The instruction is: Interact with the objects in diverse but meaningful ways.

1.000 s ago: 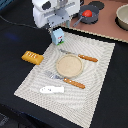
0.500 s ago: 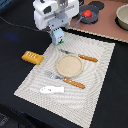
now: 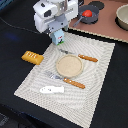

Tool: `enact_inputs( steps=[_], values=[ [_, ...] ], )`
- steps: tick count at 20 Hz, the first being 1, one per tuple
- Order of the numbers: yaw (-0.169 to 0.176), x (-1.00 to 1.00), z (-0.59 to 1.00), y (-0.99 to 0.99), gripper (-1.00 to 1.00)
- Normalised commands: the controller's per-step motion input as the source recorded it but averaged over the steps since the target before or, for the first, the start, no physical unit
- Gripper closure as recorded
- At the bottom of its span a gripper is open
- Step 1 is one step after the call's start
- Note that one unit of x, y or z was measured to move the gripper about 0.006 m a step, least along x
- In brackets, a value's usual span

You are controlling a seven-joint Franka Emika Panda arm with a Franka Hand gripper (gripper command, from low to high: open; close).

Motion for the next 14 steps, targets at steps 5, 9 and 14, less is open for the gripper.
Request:
enact_inputs(
  steps=[5, 9, 14],
  values=[
    [0.0, 0.0, -0.23, 0.18, -1.0],
    [0.0, 0.0, -0.23, 0.17, -1.0],
    [0.0, 0.0, -0.18, 0.13, 1.0]
  ],
)
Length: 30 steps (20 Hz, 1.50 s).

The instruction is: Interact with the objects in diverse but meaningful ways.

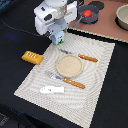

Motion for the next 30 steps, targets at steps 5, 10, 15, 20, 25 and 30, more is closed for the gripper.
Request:
enact_inputs(
  steps=[5, 10, 15, 20, 25, 30],
  values=[
    [0.0, 0.0, -0.14, 0.11, 1.0],
    [0.0, 0.0, -0.12, 0.1, 1.0],
    [0.0, 0.0, -0.14, 0.1, 1.0],
    [-0.007, -0.32, 0.7, 0.05, 1.0],
    [-0.052, 0.05, 1.0, -0.03, 1.0],
    [-0.057, 0.56, 0.96, -0.05, 1.0]
  ],
)
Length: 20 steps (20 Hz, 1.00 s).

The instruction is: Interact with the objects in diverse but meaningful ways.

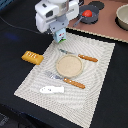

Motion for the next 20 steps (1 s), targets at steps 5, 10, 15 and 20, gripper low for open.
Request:
enact_inputs(
  steps=[5, 10, 15, 20],
  values=[
    [-0.049, 0.87, 0.65, -0.02, 1.0],
    [-0.019, 1.0, 0.33, 0.0, 1.0],
    [0.0, 1.0, 0.19, 0.05, 1.0],
    [0.0, 1.0, 0.05, 0.2, 1.0]
  ],
)
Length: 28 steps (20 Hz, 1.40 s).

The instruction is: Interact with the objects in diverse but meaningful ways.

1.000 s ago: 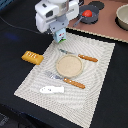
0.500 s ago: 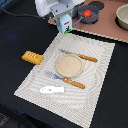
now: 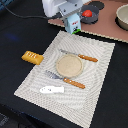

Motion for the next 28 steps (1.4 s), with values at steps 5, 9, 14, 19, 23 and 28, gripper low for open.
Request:
enact_inputs(
  steps=[5, 9, 14, 19, 23, 28],
  values=[
    [0.0, 1.0, 0.0, 0.18, 1.0],
    [0.011, 0.67, -0.12, 0.22, 1.0],
    [0.045, 0.24, -0.27, 0.11, 1.0],
    [0.061, 0.0, -0.35, 0.06, 1.0],
    [0.06, -0.02, -0.4, 0.06, 1.0],
    [0.035, 0.08, -0.27, 0.13, 1.0]
  ],
)
